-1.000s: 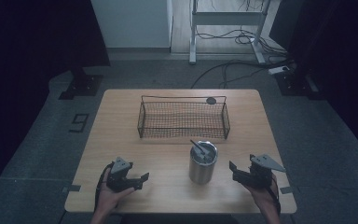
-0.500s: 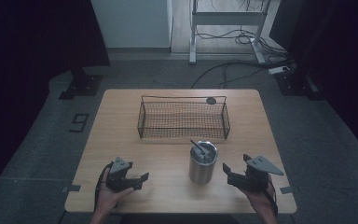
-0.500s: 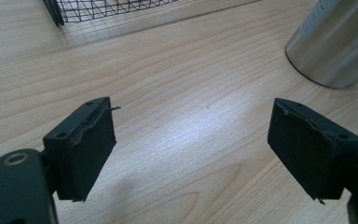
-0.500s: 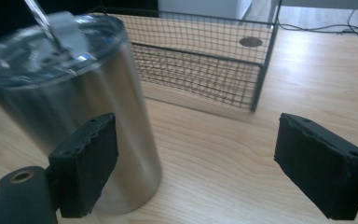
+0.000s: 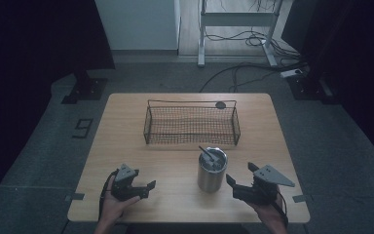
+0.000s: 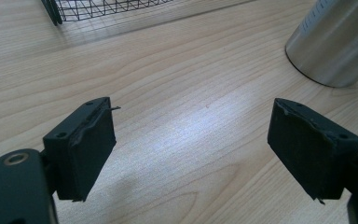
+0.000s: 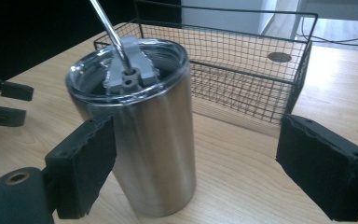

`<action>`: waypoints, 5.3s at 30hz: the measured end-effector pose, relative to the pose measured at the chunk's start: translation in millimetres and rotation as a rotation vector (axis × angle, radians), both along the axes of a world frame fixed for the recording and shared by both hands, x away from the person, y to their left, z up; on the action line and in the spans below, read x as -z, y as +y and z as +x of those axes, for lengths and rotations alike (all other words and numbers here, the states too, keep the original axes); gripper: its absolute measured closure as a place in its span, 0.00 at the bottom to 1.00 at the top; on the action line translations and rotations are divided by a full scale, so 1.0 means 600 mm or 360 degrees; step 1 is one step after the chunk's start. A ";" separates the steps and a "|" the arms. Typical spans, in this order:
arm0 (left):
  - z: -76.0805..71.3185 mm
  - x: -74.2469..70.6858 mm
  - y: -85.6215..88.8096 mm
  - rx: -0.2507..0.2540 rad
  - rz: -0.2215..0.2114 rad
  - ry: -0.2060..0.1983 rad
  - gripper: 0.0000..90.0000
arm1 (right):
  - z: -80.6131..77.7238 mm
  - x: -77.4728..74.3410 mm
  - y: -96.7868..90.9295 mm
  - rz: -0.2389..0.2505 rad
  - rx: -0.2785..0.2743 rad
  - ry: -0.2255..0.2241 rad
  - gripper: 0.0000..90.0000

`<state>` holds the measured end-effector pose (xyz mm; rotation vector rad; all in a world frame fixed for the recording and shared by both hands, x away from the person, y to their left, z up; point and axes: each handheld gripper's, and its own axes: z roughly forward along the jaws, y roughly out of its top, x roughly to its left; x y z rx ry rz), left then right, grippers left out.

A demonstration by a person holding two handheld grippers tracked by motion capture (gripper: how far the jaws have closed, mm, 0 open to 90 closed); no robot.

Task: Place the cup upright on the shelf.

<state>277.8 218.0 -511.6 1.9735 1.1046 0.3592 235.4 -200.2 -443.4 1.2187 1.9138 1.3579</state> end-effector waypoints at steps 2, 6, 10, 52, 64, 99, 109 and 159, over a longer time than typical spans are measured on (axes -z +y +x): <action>0.000 0.000 0.000 -0.0003 0.0000 0.0002 0.17 | -0.001 -0.001 0.003 0.0007 -0.0012 0.0001 0.12; 0.000 0.001 -0.002 0.0005 0.0005 0.0005 0.17 | 0.001 -0.002 0.013 0.0011 -0.0037 0.0007 0.11; -0.001 0.001 -0.003 0.0006 0.0004 0.0004 0.17 | 0.003 -0.003 0.025 -0.0003 -0.0064 0.0009 0.09; 0.004 -0.005 0.011 -0.0014 -0.0032 -0.0008 0.17 | 0.090 0.043 0.137 -0.0219 -0.0053 0.0074 0.00; 0.003 -0.008 0.008 0.0003 -0.0056 -0.0012 0.17 | 0.090 0.052 0.135 -0.0231 -0.0034 0.0028 0.03; -0.020 -0.005 0.003 -0.0013 -0.0038 -0.0004 0.17 | 0.099 0.008 0.109 -0.0195 -0.0034 -0.0032 0.03; -0.020 -0.007 0.006 -0.0023 -0.0044 -0.0008 0.17 | 0.109 -0.004 0.108 -0.0185 -0.0054 -0.0010 0.03; -0.014 -0.014 0.012 -0.0026 -0.0066 -0.0023 0.17 | 0.215 -0.100 0.083 -0.0064 0.0060 0.0013 0.03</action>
